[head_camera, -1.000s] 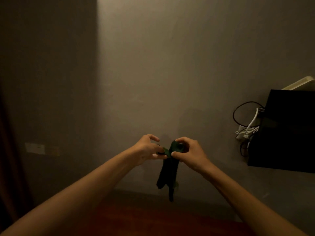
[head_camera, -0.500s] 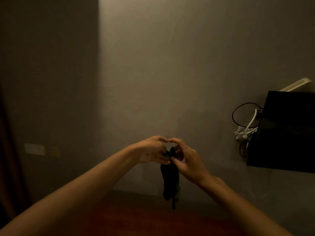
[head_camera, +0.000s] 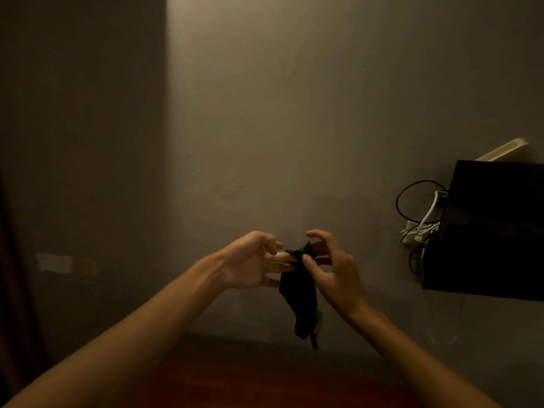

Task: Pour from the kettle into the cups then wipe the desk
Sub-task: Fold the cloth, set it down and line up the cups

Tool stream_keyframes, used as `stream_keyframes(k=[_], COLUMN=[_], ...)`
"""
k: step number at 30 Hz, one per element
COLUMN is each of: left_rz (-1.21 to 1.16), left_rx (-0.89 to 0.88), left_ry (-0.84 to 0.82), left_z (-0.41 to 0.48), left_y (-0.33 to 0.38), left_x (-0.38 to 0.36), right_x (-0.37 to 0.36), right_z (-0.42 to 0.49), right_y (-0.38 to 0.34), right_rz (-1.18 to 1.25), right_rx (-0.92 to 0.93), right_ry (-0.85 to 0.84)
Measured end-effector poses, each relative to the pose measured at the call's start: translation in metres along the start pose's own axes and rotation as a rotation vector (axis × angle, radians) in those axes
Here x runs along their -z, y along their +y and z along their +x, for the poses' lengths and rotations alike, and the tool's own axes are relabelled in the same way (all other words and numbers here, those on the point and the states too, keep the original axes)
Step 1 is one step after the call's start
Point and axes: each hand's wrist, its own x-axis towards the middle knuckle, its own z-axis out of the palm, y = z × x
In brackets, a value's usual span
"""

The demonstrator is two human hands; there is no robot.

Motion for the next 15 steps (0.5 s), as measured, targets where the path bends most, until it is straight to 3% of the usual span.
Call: stream_keyframes(k=[3, 7, 12, 15], left_rz=[0.009, 0.014, 0.353, 0.417], left_rx=[-0.078, -0.174, -0.362, -0.489], left_ry=[0.034, 0.110, 0.300, 0.323], left_z=[-0.002, -0.001, 0.001, -0.001], left_y=[-0.005, -0.002, -0.007, -0.008], left_x=[-0.004, -0.019, -0.026, -0.020], right_x=[0.005, 0.006, 0.005, 0.010], right_z=[0.006, 0.009, 0.005, 0.005], right_y=[-0.009, -0.015, -0.020, -0.027], right_rz=[0.191, 0.101, 0.277, 0.433], right_rx=[-0.098, -0.101, -0.150, -0.188], right_ry=[0.041, -0.031, -0.030, -0.034])
